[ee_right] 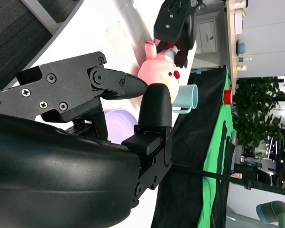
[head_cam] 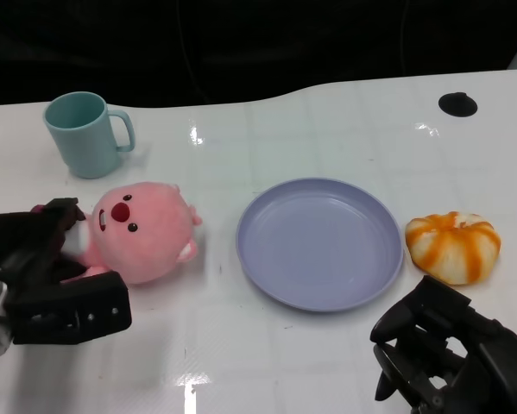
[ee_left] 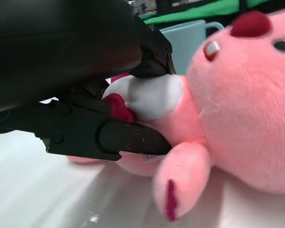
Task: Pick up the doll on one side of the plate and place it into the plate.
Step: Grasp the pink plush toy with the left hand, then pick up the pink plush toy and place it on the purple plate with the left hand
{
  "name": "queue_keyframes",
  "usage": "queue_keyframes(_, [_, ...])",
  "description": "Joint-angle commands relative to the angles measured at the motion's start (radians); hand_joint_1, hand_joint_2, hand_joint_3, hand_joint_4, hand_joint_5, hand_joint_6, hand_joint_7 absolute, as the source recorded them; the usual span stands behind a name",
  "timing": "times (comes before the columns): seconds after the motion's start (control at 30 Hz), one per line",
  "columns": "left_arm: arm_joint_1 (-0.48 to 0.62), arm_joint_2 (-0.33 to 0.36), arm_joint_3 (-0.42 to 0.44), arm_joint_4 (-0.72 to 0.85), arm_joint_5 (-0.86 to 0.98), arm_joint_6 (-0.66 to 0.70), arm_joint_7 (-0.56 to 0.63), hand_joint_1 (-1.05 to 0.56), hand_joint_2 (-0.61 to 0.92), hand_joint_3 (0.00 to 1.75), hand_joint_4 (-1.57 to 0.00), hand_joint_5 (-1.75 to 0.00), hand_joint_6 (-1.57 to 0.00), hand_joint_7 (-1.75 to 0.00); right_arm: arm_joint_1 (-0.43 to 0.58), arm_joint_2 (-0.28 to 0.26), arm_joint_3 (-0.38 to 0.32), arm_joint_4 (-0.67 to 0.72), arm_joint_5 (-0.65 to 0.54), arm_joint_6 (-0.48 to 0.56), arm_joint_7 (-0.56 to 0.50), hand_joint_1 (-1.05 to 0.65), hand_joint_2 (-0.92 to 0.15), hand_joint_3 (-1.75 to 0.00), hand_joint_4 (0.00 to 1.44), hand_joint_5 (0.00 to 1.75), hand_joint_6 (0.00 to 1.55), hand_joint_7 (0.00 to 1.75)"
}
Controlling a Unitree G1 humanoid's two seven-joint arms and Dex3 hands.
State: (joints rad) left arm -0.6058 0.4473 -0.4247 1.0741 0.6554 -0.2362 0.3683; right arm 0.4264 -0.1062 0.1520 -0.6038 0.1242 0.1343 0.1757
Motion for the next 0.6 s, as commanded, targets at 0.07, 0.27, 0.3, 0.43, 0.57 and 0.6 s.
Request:
queue_keyframes(0.07, [0.029, 0.001, 0.078, -0.051, -0.09, -0.001, -0.039, -0.17, 0.7, 0.75, -0.88, -1.75, -0.69, -1.75, -0.002, 0.001, 0.003, 0.008, -0.009, 0.001, -0.01, -0.38, -0.92, -0.49, 0.61, 1.69, 0.52, 1.55])
queue_keyframes(0.27, [0.064, 0.02, 0.113, -0.174, -0.108, -0.009, -0.053, -0.14, 0.57, 0.93, -0.9, -1.75, -0.72, -1.75, 0.005, 0.001, 0.012, 0.001, -0.013, -0.001, -0.014, -0.38, -0.92, -0.48, 0.61, 1.68, 0.52, 1.55])
queue_keyframes(0.3, [0.071, 0.022, 0.116, -0.197, -0.107, -0.013, -0.052, -0.14, 0.55, 0.96, -0.91, -1.75, -0.73, -1.75, 0.006, 0.0, 0.013, 0.003, -0.013, -0.007, -0.012, -0.38, -0.92, -0.49, 0.61, 1.68, 0.52, 1.55])
queue_keyframes(0.43, [0.093, 0.029, 0.125, -0.31, -0.096, -0.006, -0.061, -0.12, 0.51, 1.0, -0.9, -1.75, -0.72, -1.75, 0.011, 0.0, 0.015, -0.004, -0.011, -0.006, -0.014, -0.39, -0.92, -0.49, 0.61, 1.68, 0.52, 1.55])
queue_keyframes(0.57, [0.107, 0.016, 0.139, -0.44, -0.105, 0.044, -0.13, -0.15, 0.49, 1.09, -0.91, -1.75, -0.73, -1.75, 0.017, -0.001, 0.012, -0.015, -0.004, 0.006, -0.015, -0.38, -0.92, -0.48, 0.61, 1.69, 0.52, 1.55])
queue_keyframes(0.6, [0.109, 0.01, 0.141, -0.479, -0.106, 0.052, -0.144, -0.15, 0.47, 1.13, -0.92, -1.75, -0.74, -1.75, 0.017, -0.001, 0.011, -0.017, -0.001, 0.009, -0.015, -0.38, -0.92, -0.48, 0.61, 1.69, 0.52, 1.55])
